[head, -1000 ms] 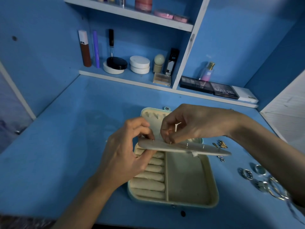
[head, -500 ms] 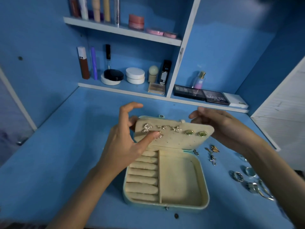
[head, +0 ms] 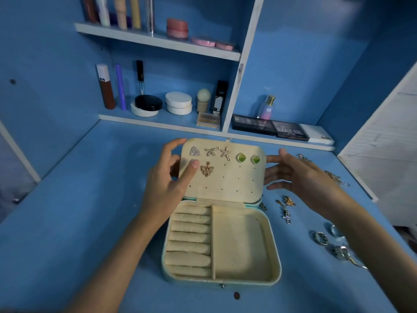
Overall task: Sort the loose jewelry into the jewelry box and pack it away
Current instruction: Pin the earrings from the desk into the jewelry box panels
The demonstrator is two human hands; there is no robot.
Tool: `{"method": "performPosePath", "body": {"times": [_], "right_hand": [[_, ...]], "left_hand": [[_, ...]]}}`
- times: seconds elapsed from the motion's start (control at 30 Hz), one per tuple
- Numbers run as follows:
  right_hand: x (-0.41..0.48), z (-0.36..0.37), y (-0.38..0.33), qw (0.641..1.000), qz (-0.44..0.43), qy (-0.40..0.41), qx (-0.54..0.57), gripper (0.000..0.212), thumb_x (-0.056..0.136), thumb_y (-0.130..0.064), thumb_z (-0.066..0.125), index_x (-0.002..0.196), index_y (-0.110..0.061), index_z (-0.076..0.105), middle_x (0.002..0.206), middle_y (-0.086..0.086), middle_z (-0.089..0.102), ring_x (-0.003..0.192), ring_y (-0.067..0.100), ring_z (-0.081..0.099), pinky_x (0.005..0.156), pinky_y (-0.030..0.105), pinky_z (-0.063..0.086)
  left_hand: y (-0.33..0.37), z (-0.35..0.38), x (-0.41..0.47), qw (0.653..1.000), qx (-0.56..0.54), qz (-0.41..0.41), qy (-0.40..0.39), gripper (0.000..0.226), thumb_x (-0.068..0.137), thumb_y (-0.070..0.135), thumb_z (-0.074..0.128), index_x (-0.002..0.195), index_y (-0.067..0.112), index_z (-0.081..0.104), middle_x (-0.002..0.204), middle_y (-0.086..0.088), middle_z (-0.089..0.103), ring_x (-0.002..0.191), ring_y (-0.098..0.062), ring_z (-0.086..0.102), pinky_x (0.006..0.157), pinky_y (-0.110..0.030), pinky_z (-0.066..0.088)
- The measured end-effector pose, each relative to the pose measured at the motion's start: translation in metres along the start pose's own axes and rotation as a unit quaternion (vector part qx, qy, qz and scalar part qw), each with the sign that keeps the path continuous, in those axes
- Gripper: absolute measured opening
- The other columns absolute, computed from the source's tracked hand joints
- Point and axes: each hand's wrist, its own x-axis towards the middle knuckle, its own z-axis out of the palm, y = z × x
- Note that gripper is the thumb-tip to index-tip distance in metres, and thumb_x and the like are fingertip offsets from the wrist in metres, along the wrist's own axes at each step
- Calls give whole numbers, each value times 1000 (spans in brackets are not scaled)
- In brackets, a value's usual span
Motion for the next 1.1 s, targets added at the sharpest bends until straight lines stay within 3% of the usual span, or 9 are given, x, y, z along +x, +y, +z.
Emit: {"method": "performPosePath", "body": {"times": [0.13, 0.23, 0.33, 0.4, 0.57, 0.73, 0.93, 1.03, 1.1], "right_hand": [[0, -10, 4, 985, -48, 54, -160, 22, 95, -22, 49, 96, -14, 70, 82, 6, 70, 76, 18, 62, 70, 26, 51], [2, -22, 9, 910, -118, 62, -393, 14, 89, -15, 60, 87, -22, 72, 77, -16, 67, 70, 4, 59, 65, 7, 42], [0, -33, 14, 828, -144, 40, -540, 14, 85, -14, 65, 88, -23, 75, 80, -13, 63, 70, 3, 56, 64, 5, 37], [-4, -39, 14, 803, -134, 11, -581, 17, 84, -12, 65, 89, -25, 75, 80, -13, 61, 71, 2, 53, 64, 5, 36], [-13, -44, 18, 814, -112, -6, -569, 17, 80, -6, 66, 86, -20, 73, 75, -9, 66, 73, -16, 54, 67, 1, 39], [-12, -44, 25, 822, -100, 13, -560, 15, 81, -6, 66, 86, -16, 75, 79, -3, 72, 66, 0, 60, 67, 3, 42], [-8, -45, 29, 813, -77, 5, -577, 17, 80, -15, 72, 97, -13, 73, 85, -2, 66, 74, 9, 58, 67, 7, 41], [-7, -45, 29, 825, -64, 19, -562, 15, 79, -13, 73, 93, -13, 74, 83, -2, 67, 75, 11, 60, 70, 13, 43], [-6, -46, 31, 834, -54, 31, -548, 15, 78, -12, 73, 93, -15, 73, 81, -1, 68, 73, 10, 59, 68, 9, 42]], "left_hand": [[-3, -2, 1, 1000, -15, -8, 1, 38, 80, 49, 56, 116, 42, 49, 78, 0, 67, 72, -13, 62, 67, -20, 47], [-3, -2, 0, 1000, -13, -2, 0, 35, 79, 50, 56, 113, 46, 48, 78, -4, 66, 72, -17, 62, 67, -25, 48], [-4, -2, 0, 1000, -10, 5, -1, 34, 79, 50, 56, 112, 47, 48, 72, -5, 62, 69, -23, 58, 66, -29, 45], [-3, -2, 0, 1000, -11, 4, -4, 34, 79, 50, 55, 112, 46, 48, 71, -1, 62, 67, -16, 58, 64, -24, 45], [-1, -3, 0, 1000, -21, -7, -6, 36, 78, 50, 56, 113, 44, 48, 77, 7, 67, 70, -8, 62, 66, -19, 47], [0, -3, -1, 1000, -15, -9, -4, 33, 78, 50, 56, 111, 48, 48, 79, -1, 66, 76, -23, 63, 70, -33, 49], [2, -3, 0, 1000, -9, -13, -5, 34, 78, 50, 56, 111, 48, 49, 81, -2, 68, 78, -25, 64, 74, -41, 51], [3, -3, 0, 1000, -9, -14, -6, 34, 78, 51, 56, 111, 48, 49, 81, -1, 68, 78, -24, 65, 74, -43, 51], [3, -3, 0, 1000, -8, -14, -5, 34, 78, 51, 56, 112, 47, 49, 82, -2, 68, 79, -26, 65, 75, -46, 52]]}}
